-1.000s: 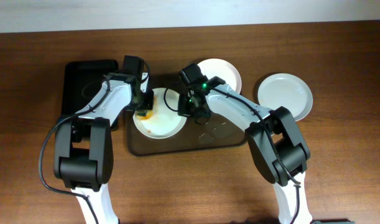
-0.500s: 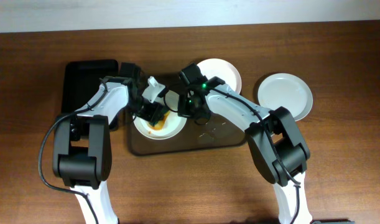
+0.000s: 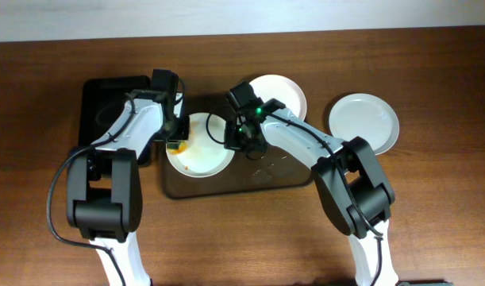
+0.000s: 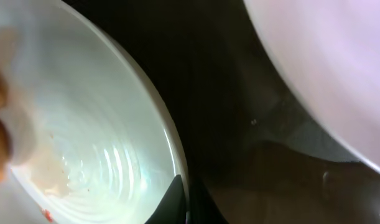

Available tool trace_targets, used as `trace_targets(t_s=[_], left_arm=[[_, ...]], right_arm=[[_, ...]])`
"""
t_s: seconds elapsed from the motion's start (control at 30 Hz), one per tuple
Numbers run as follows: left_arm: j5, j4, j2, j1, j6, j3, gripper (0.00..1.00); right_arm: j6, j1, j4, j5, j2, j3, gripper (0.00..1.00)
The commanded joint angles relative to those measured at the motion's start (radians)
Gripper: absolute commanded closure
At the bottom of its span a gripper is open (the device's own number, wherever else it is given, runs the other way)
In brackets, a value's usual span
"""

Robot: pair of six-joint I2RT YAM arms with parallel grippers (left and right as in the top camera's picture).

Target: Clean dirty plates on tray and stack at the side

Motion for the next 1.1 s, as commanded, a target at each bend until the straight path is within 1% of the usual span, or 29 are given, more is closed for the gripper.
trace_targets(t_s=[0.0, 0.07, 0.17, 0.27, 0.33, 0.4, 0.47, 0.5, 0.53, 0.6, 0.73, 0.83, 0.87, 0.93, 0.97, 1.07], left_arm=[[0.062, -0.122, -0.005, 0.019, -0.024, 0.179, 0.99], [0.138, -0.199, -0.006, 0.032, -0.024, 0.31, 1.0], [0.189, -0.251, -0.006, 0.053, -0.021, 0.446, 1.0], [0.196, -0.229, -0.006, 0.085, -0.021, 0.47, 0.99], [0.196, -0.228, -0.006, 0.107, -0.021, 0.47, 1.0], [0.196, -0.224, -0.006, 0.122, -0.021, 0.47, 0.99], [0.195, -0.217, -0.006, 0.128, -0.02, 0.47, 0.99], [0.196, -0.211, -0.006, 0.129, -0.013, 0.47, 1.0], [0.195, -0.21, -0.005, 0.129, -0.013, 0.469, 0.99], [0.196, -0.207, -0.005, 0.129, -0.013, 0.469, 0.99], [0.196, -0.206, -0.005, 0.129, -0.013, 0.469, 1.0], [0.195, -0.206, -0.004, 0.129, -0.013, 0.469, 1.0], [0.196, -0.206, -0.004, 0.129, -0.013, 0.469, 0.99], [0.196, -0.206, -0.004, 0.129, -0.013, 0.469, 1.0], [0.195, -0.206, -0.004, 0.129, -0.013, 0.469, 1.0], [0.196, -0.207, -0.004, 0.129, -0.013, 0.469, 1.0]], right_arm=[[0.004, -0.009, -0.011, 0.03, 0.02, -0.007, 0.96], [-0.001, -0.009, -0.015, 0.03, 0.02, -0.007, 0.96], [-0.065, -0.009, -0.025, 0.006, 0.014, -0.002, 0.96], [-0.164, -0.008, -0.109, 0.037, -0.038, 0.037, 0.96], [-0.216, 0.002, -0.184, 0.132, -0.088, 0.074, 0.96], [-0.26, 0.023, -0.246, 0.285, -0.16, 0.099, 0.96], [-0.29, 0.043, -0.268, 0.409, -0.215, 0.102, 0.96], [-0.311, 0.069, -0.287, 0.533, -0.259, 0.102, 0.96], [-0.31, 0.082, -0.296, 0.591, -0.273, 0.102, 0.96], [-0.31, 0.136, -0.323, 0.813, -0.311, 0.102, 0.96], [-0.31, 0.269, -0.328, 1.238, -0.324, 0.102, 0.96], [-0.306, 0.348, -0.316, 1.444, -0.324, 0.102, 0.96], [-0.306, 0.361, -0.303, 1.455, -0.324, 0.102, 0.96], [-0.252, 0.363, -0.288, 1.382, -0.324, 0.101, 0.96], [-0.201, 0.354, -0.287, 1.304, -0.324, 0.101, 0.96], [-0.061, 0.295, -0.286, 0.962, -0.317, 0.099, 0.96]])
